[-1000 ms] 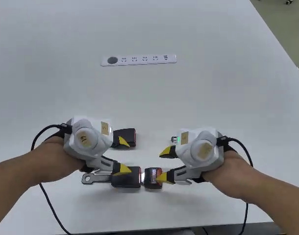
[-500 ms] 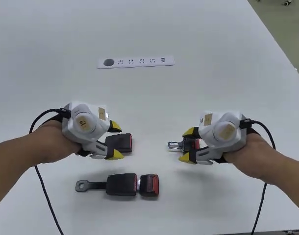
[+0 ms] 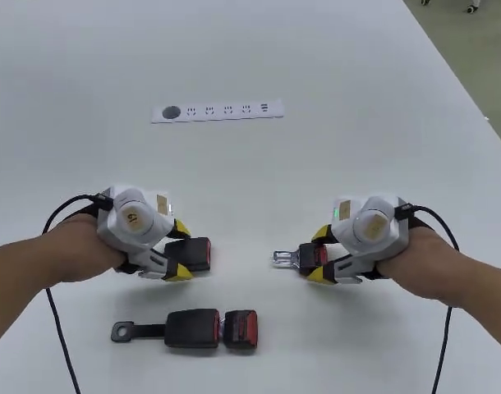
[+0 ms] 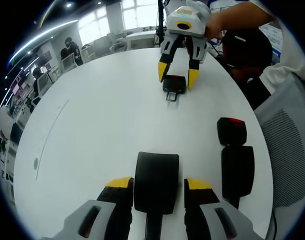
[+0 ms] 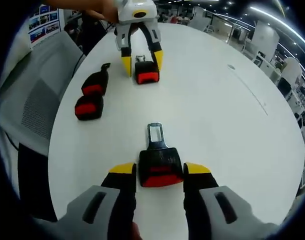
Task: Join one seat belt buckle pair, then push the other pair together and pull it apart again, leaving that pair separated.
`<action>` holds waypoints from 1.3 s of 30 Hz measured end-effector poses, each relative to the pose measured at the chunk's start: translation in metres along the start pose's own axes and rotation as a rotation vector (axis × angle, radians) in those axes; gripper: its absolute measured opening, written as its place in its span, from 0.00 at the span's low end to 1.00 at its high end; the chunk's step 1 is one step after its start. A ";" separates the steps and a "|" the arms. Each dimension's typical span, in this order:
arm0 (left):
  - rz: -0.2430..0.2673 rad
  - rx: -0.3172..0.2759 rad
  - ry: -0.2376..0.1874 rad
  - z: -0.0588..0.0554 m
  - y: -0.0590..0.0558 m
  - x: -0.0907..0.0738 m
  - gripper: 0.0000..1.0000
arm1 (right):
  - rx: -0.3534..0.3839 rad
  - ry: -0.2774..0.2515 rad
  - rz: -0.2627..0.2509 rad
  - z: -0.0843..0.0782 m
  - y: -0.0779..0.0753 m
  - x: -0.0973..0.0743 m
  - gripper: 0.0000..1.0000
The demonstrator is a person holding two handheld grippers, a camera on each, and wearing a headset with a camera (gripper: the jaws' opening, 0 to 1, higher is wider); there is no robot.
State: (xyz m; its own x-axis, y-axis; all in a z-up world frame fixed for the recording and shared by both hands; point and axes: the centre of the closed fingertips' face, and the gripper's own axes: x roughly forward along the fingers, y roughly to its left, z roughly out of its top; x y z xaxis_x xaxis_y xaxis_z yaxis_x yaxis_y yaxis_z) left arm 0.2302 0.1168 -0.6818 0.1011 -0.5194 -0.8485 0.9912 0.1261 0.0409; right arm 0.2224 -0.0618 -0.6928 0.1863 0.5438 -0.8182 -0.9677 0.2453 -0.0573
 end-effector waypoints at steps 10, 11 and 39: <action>-0.001 0.013 0.009 -0.002 0.004 0.000 0.35 | 0.021 0.000 0.056 -0.002 -0.002 0.003 0.33; -0.001 0.012 0.008 -0.002 0.003 0.000 0.35 | 0.019 0.003 0.059 -0.003 -0.001 0.003 0.33; -0.004 0.032 0.000 -0.009 0.007 0.004 0.34 | 0.004 -0.050 0.047 0.056 0.012 0.034 0.33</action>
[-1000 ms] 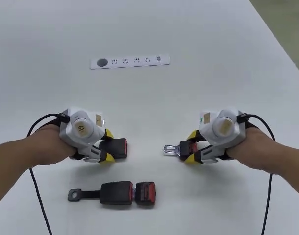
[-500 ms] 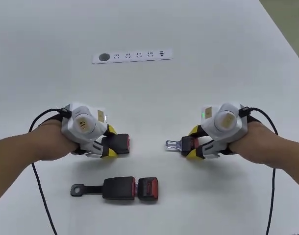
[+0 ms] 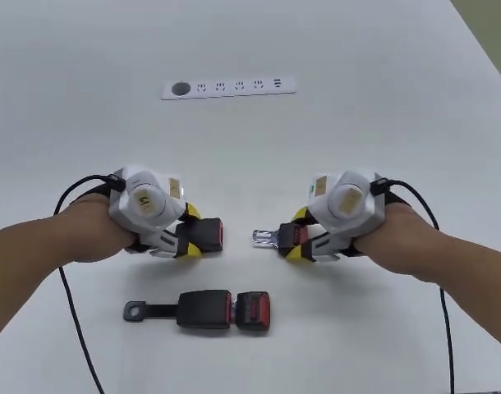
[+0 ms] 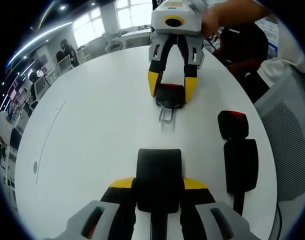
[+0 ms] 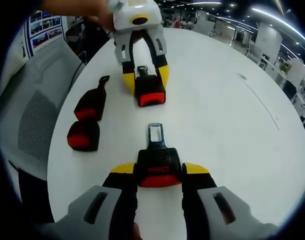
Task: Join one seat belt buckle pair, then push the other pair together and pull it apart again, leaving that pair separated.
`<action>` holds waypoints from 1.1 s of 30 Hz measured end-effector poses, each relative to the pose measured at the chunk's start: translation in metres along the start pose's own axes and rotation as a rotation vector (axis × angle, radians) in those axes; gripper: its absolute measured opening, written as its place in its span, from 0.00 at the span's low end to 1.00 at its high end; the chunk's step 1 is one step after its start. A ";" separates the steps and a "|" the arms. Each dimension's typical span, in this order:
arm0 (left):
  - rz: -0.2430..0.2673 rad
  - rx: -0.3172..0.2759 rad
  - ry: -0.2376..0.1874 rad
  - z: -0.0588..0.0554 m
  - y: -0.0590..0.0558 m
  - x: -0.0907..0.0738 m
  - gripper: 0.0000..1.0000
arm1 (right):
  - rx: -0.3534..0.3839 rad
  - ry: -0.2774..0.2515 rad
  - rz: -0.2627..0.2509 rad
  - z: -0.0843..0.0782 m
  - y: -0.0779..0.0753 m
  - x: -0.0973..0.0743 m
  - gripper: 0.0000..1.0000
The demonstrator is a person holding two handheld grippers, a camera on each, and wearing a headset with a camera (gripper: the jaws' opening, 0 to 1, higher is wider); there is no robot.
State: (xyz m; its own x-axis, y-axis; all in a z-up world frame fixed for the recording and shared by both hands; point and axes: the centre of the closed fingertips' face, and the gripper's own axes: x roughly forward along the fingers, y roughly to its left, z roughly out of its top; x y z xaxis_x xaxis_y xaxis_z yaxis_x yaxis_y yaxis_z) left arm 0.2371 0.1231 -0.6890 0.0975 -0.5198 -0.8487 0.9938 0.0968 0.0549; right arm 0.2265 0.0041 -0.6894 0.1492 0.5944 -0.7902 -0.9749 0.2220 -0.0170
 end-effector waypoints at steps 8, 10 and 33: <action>0.000 0.003 -0.001 0.002 -0.001 0.000 0.34 | -0.007 -0.008 -0.008 0.023 0.001 0.017 0.33; 0.000 -0.002 0.000 0.002 -0.001 0.000 0.34 | -0.014 -0.008 -0.006 0.028 0.002 0.020 0.33; -0.008 0.032 -0.009 0.002 -0.001 0.002 0.33 | -0.062 -0.052 0.041 0.045 0.006 0.030 0.32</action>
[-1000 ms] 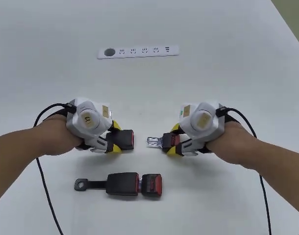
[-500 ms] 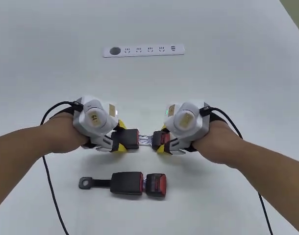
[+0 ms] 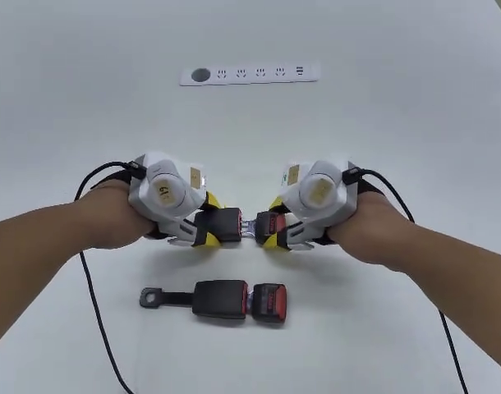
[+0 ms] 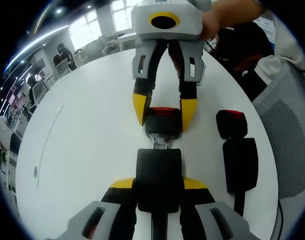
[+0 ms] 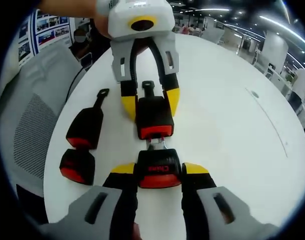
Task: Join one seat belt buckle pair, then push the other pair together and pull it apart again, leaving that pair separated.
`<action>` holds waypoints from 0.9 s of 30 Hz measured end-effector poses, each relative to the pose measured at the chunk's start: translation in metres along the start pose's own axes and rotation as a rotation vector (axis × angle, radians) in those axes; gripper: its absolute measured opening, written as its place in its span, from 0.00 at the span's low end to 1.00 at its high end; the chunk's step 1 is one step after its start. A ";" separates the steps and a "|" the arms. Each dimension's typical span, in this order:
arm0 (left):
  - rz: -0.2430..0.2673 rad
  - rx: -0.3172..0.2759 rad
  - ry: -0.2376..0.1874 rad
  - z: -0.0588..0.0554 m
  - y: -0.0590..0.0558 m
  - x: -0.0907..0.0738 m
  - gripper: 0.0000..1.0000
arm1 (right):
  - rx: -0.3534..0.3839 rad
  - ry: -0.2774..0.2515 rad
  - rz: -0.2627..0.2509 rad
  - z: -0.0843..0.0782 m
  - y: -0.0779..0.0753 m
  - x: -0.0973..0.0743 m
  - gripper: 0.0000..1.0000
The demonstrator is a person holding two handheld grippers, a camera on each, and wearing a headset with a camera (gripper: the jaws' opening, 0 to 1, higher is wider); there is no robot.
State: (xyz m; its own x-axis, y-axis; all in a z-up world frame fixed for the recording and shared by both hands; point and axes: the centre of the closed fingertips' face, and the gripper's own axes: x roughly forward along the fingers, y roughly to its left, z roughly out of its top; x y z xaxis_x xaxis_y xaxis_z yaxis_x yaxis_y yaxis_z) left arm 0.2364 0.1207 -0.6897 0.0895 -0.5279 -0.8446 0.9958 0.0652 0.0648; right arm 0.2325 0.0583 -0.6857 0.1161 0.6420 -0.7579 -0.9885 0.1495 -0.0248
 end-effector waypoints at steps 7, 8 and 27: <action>-0.028 0.012 -0.003 0.001 -0.001 0.001 0.33 | -0.007 0.012 0.017 0.006 0.001 0.001 0.31; -0.029 0.011 -0.003 0.001 -0.001 0.001 0.33 | -0.007 0.018 0.016 0.004 0.000 0.003 0.31; -0.029 -0.001 -0.012 0.002 -0.001 0.000 0.33 | 0.008 -0.012 0.007 0.012 -0.002 0.011 0.31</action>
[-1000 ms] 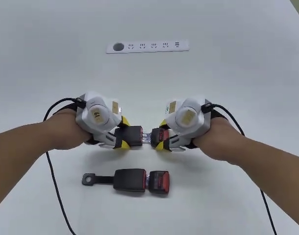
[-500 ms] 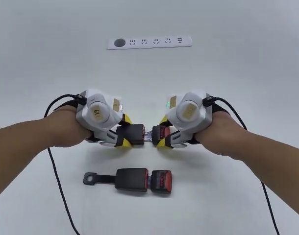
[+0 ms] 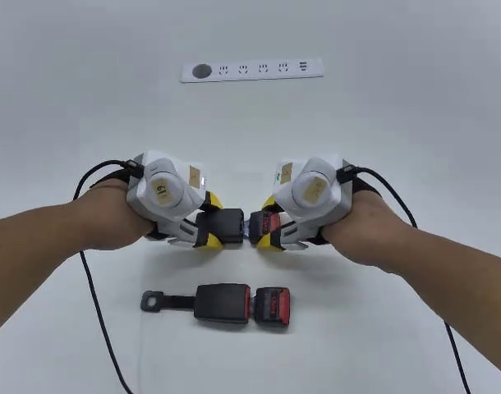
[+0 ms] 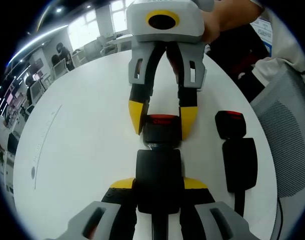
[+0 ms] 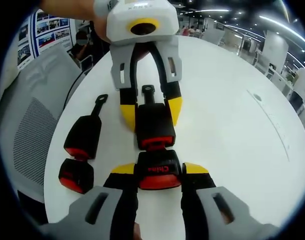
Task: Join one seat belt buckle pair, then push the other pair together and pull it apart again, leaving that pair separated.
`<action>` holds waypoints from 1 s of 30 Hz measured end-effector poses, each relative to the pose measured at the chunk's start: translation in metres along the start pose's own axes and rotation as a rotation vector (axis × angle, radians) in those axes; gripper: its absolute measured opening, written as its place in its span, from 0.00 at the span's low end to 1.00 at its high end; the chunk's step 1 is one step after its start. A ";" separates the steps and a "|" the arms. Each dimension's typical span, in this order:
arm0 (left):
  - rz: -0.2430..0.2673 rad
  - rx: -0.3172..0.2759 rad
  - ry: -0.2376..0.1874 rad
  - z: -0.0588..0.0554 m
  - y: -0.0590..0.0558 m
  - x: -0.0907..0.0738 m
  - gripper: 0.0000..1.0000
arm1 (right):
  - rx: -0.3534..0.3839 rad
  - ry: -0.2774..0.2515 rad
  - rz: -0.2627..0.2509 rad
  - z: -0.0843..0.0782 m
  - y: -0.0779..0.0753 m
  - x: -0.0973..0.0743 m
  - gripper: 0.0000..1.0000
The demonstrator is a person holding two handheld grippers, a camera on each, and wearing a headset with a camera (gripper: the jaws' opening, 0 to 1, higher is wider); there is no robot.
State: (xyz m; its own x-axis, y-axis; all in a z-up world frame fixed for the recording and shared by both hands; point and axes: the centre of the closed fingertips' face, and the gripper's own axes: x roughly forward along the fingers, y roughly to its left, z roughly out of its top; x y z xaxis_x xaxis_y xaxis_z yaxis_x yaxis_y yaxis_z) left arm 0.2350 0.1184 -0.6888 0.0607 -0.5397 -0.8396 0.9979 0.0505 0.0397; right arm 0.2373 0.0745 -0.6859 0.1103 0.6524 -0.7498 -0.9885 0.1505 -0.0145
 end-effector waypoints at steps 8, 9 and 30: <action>0.001 -0.002 0.004 -0.001 0.001 0.001 0.33 | -0.004 -0.003 -0.003 0.000 0.002 0.000 0.31; 0.001 -0.002 0.005 -0.001 0.001 0.001 0.33 | -0.005 -0.002 -0.003 0.000 0.001 0.001 0.31; 0.001 -0.004 0.010 -0.001 0.001 0.000 0.33 | -0.011 0.005 -0.004 -0.004 0.002 -0.003 0.32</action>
State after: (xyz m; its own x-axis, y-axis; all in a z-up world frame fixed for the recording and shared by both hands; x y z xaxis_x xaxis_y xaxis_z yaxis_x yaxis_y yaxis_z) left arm 0.2361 0.1189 -0.6894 0.0615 -0.5312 -0.8450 0.9978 0.0547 0.0383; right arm 0.2347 0.0698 -0.6868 0.1141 0.6479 -0.7532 -0.9891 0.1448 -0.0252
